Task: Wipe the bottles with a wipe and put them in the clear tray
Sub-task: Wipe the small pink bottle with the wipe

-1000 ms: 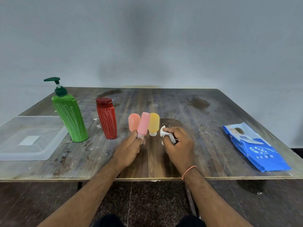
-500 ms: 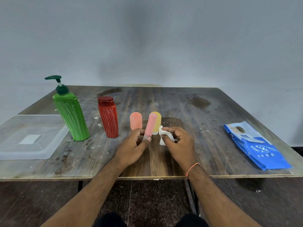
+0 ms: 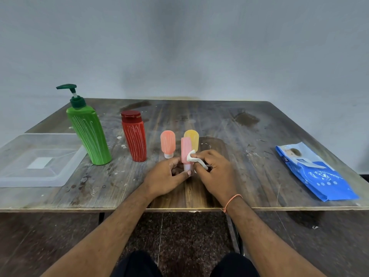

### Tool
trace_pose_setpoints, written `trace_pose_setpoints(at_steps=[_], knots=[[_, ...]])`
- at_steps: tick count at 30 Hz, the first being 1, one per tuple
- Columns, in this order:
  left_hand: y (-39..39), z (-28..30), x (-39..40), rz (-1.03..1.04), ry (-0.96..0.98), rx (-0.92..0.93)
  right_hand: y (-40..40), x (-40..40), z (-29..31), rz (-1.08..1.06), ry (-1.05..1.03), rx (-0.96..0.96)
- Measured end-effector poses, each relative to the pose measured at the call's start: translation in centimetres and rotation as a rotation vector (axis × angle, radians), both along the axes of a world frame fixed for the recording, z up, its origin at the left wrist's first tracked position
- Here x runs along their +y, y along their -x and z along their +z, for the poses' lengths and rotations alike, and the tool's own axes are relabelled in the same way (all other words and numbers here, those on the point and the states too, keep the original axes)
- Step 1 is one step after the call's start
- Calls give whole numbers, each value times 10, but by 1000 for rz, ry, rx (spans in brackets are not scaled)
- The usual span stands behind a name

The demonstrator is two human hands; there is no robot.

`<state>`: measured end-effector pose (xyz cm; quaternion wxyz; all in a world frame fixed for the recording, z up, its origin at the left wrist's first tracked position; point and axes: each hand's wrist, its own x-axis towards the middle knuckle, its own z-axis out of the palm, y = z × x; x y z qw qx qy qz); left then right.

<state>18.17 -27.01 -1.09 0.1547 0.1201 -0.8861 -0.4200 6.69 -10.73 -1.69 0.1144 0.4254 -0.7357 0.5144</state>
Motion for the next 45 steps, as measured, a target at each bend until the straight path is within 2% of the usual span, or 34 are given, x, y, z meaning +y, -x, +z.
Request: trace_pose_setpoints(at_steps=[7, 15, 19, 24, 29, 34, 38, 45], knots=[[1, -5, -4, 0, -62, 25, 0, -3, -5, 9, 64, 184], [0, -2, -3, 8, -116, 72, -5, -3, -5, -36, 26, 297], [-1, 1, 0, -10, -120, 81, -3, -1, -4, -126, 18, 276], [-2, 1, 0, -13, -93, 85, -8, 0, -2, -66, 27, 316], [-2, 1, 1, -17, -93, 87, -6, 0, -2, -149, -2, 281], [-2, 0, 1, -7, -22, 67, -8, 0, -2, -82, -8, 320], [-2, 1, 3, 1, 9, 59, -7, -1, -3, -151, -25, 317], [-1, -1, 3, 7, 52, 49, -9, -1, -4, -148, -73, 363]])
